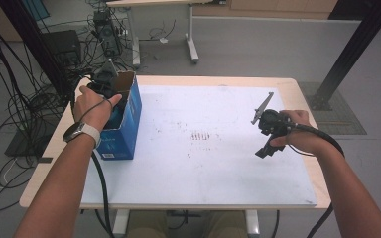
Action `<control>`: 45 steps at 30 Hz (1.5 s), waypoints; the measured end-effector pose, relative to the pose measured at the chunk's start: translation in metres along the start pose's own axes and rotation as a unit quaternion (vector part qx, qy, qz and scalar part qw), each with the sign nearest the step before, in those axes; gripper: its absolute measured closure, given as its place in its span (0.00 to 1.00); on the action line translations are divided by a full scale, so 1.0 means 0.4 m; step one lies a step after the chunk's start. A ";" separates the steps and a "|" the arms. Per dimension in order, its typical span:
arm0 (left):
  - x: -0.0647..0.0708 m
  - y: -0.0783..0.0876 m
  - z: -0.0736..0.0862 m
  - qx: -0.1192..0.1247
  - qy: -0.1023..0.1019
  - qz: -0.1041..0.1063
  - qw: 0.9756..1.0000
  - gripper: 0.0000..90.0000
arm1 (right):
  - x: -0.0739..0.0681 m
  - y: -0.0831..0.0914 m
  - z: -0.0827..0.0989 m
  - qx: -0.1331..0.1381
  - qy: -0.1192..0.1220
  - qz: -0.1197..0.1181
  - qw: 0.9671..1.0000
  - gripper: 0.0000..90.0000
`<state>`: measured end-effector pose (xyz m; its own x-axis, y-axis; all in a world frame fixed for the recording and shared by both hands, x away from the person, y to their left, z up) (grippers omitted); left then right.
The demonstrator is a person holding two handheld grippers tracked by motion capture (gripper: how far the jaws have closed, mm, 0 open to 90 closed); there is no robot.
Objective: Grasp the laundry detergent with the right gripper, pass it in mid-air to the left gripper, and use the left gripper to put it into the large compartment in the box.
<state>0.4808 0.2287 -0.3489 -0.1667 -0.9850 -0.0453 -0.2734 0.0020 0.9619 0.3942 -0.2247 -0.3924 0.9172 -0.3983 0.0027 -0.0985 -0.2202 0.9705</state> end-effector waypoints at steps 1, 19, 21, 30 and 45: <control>0.000 0.003 0.000 0.001 -0.002 0.001 1.000 0.31 | 0.000 0.001 0.000 0.001 0.000 0.000 1.000 0.13; 0.001 0.096 -0.018 0.031 -0.016 0.017 0.999 0.16 | -0.014 0.025 0.003 0.003 0.003 0.008 1.000 0.13; 0.003 0.106 -0.018 0.034 -0.018 0.021 0.999 0.16 | -0.016 0.028 0.002 0.005 0.005 0.009 1.000 0.13; 0.027 0.175 -0.026 0.039 -0.061 0.031 0.997 0.12 | -0.022 0.047 0.000 0.007 0.005 0.015 1.000 0.13; 0.131 0.300 -0.035 0.066 -0.184 0.069 0.978 0.09 | -0.029 0.055 0.017 0.010 -0.001 0.017 1.000 0.13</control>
<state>0.4527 0.1750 -0.2320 -0.5334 -0.8451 -0.0348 -0.3394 0.1762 0.9240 0.3788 -0.2310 -0.3726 0.9124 -0.4078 0.0344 -0.1368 -0.2246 0.9648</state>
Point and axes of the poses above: each handheld gripper's, and its own axes: y roughly backward along the jaws, z roughly out of its underside, x roughly to its right, the point moved 8 cm from there along -y, roughly forward along the jaws
